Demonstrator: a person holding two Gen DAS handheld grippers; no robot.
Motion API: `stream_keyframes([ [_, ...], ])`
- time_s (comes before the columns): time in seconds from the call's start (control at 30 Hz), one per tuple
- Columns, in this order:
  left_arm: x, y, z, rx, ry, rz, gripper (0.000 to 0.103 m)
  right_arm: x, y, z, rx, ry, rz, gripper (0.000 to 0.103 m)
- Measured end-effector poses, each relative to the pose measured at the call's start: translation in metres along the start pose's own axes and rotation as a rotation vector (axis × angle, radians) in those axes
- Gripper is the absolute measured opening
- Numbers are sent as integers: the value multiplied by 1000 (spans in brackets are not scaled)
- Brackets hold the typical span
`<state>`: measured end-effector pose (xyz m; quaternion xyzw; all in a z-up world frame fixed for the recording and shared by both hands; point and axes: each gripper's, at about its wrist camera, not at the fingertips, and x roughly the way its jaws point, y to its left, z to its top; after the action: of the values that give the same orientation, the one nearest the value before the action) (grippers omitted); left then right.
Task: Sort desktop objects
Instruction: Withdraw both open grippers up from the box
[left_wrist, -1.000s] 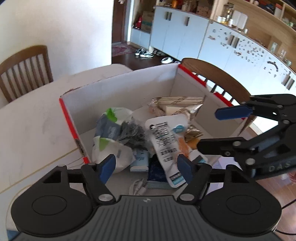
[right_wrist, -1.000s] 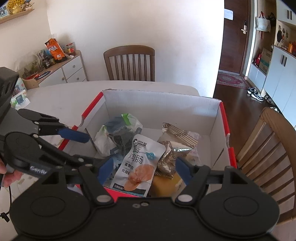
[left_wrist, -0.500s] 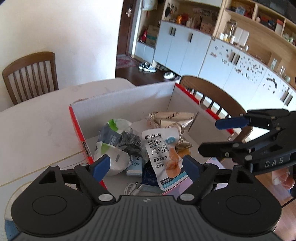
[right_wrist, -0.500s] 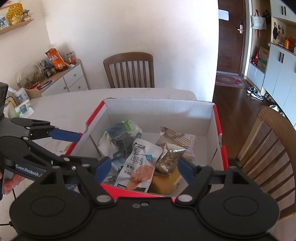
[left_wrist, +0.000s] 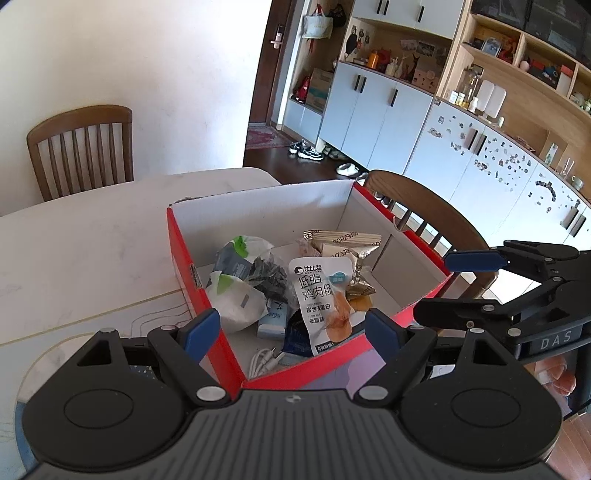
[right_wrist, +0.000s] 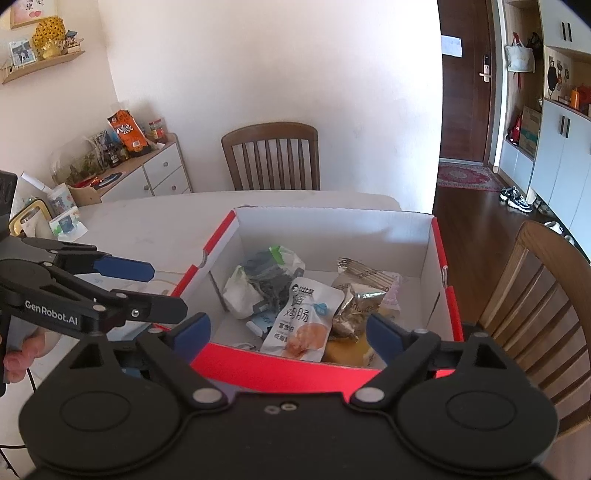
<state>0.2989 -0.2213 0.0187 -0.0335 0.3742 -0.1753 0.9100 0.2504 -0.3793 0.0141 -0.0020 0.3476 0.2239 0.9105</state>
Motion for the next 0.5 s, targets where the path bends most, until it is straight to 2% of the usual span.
stream_keyframes([
  [0.5,-20,-9,-21,29,-11,59,85,-12,21,-19,7,-25,-44,98],
])
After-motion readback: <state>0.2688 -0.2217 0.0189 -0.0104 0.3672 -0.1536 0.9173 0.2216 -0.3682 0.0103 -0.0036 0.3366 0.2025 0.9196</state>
